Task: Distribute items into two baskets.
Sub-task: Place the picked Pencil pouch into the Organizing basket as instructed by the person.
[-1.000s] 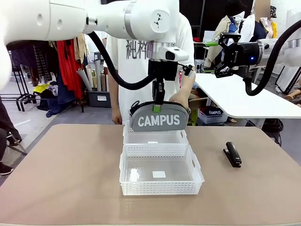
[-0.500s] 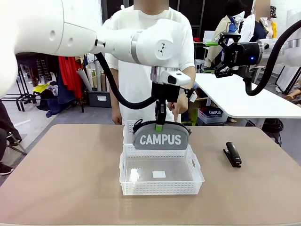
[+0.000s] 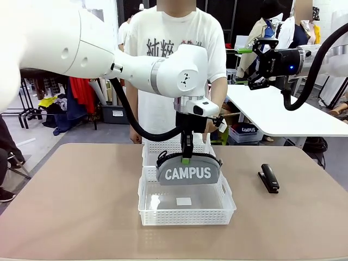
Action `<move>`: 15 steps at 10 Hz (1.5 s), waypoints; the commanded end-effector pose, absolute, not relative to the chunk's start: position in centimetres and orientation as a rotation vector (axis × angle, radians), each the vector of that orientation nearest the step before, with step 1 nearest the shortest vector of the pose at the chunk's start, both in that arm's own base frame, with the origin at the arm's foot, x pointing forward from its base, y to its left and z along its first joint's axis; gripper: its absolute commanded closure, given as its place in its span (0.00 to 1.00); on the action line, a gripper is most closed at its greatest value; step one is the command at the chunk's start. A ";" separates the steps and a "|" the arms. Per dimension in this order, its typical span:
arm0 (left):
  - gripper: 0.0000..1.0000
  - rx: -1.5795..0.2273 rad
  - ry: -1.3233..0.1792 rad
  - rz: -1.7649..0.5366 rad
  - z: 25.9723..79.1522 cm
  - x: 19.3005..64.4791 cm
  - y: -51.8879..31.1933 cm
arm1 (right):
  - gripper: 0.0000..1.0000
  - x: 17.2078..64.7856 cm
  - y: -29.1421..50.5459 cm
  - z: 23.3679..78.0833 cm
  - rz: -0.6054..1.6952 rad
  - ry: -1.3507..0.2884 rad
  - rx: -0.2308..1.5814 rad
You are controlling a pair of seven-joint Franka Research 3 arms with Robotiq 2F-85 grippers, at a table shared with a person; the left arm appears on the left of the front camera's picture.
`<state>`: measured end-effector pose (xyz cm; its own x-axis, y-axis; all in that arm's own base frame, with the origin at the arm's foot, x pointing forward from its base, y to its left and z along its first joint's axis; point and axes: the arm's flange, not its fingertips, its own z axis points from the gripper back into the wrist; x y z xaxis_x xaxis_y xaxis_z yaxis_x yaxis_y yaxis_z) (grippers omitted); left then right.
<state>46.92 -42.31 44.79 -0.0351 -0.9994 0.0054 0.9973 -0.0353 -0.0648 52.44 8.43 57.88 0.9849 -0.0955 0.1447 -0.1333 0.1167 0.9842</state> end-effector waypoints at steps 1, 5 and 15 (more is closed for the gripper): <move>1.00 -0.039 0.048 -1.615 45.2 46.9 -42.5 | 0.00 52.4 8.4 58.1 0.030 -0.191 1.457; 1.00 -0.039 0.048 -1.615 45.2 46.9 -42.5 | 0.00 52.4 8.4 58.1 0.030 -0.191 1.457; 1.00 -0.046 0.068 -1.603 38.8 47.0 -43.9 | 0.00 52.4 8.4 58.1 0.030 -0.191 1.457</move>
